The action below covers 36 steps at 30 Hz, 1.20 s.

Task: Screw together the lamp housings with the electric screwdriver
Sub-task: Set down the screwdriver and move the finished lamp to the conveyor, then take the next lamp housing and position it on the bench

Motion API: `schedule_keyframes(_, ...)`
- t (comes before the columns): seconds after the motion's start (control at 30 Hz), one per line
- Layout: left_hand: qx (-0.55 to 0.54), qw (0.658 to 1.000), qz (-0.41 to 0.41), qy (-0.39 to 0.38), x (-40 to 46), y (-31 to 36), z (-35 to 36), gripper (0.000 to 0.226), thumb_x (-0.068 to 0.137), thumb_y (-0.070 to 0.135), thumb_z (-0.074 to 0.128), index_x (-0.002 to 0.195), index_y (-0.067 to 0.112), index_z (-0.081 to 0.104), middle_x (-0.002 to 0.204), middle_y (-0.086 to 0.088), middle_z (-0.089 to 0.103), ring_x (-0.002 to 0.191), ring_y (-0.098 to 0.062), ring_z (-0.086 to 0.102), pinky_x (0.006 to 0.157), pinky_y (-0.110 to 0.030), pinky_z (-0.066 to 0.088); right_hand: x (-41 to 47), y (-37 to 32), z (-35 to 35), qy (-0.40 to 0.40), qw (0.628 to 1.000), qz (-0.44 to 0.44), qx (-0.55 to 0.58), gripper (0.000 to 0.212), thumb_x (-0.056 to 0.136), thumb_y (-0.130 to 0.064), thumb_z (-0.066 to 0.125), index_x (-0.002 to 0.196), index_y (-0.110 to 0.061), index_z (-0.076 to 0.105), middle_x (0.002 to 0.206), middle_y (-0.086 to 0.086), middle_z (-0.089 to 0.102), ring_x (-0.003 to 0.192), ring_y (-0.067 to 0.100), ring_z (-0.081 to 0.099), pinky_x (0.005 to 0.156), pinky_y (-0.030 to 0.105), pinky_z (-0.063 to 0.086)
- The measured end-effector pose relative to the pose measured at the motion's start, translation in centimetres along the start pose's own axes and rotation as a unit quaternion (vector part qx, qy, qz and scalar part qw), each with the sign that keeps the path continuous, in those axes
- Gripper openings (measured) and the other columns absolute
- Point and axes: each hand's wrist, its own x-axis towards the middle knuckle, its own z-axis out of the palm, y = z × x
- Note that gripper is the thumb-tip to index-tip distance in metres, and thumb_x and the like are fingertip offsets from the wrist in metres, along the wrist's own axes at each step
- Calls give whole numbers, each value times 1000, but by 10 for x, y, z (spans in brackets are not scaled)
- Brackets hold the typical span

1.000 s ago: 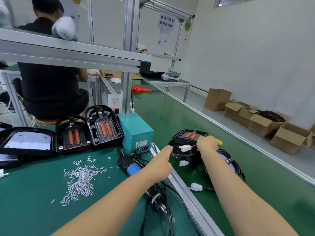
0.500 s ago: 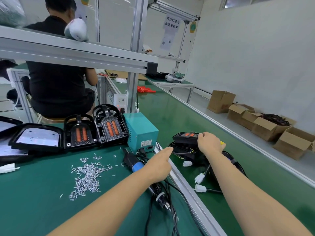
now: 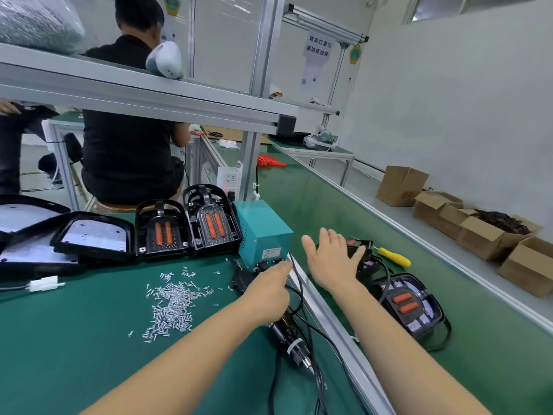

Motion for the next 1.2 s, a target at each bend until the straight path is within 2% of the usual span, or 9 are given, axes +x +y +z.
schedule_keyframes(0.07,5,1000,-7,22,-8,-6,-7,67,86,-11,26,149,11,23,155,-5,25,141,-19,24,109,-23,19,-12,-15,5,-13,999,-28,10,66,102,-54,12,156,-16,12,163,1,11,150,17,5,114,60,-8)
schedule_keyframes(0.17,20,998,-28,52,-20,-20,-18,60,82,-12,28,139,4,34,145,-14,37,132,-27,36,106,-35,30,-27,-39,9,-27,997,-64,20,66,102,-54,13,156,-16,10,164,-1,9,150,16,3,114,60,-8)
schedule_keyframes(0.37,59,991,-49,108,-52,-52,-43,62,76,-13,32,136,4,35,141,-12,40,128,-26,37,106,-36,31,-54,-91,21,-58,990,-123,37,67,101,-56,10,156,-19,6,164,-2,6,150,14,0,113,58,-14)
schedule_keyframes(0.5,74,985,-49,150,-80,-73,-63,74,79,-13,33,147,13,23,152,-3,29,138,-20,27,113,-30,22,-74,-126,30,-78,982,-163,57,69,100,-58,10,157,-20,5,164,-3,4,150,13,-1,114,57,-15)
schedule_keyframes(0.77,71,968,-93,223,-141,-117,-99,74,77,-14,33,144,16,26,150,1,31,137,-12,25,113,-23,9,-116,-197,56,-124,960,-239,76,70,98,-60,8,157,-20,3,164,-6,3,150,12,-2,114,56,-16)
schedule_keyframes(0.9,75,959,-133,238,-164,-141,-111,80,78,-15,31,150,14,14,158,2,15,144,-10,12,117,-24,2,-138,-229,67,-146,951,-260,80,99,73,-70,-16,156,-21,4,164,-7,3,150,11,-1,114,56,-14)
schedule_keyframes(1.03,78,951,-155,256,-183,-160,-122,81,80,-15,30,152,14,9,159,2,8,145,-9,7,115,-21,-2,-155,-249,80,-163,942,-285,75,69,99,-60,9,157,-22,3,164,-7,1,150,12,-3,113,55,-17)
schedule_keyframes(1.2,110,942,-161,272,-198,-184,-137,81,80,-13,33,152,15,10,159,3,8,145,-10,7,115,-20,-1,-169,-266,86,-171,933,-311,60,64,102,-55,13,157,-21,4,164,-7,1,150,12,-4,114,55,-16)
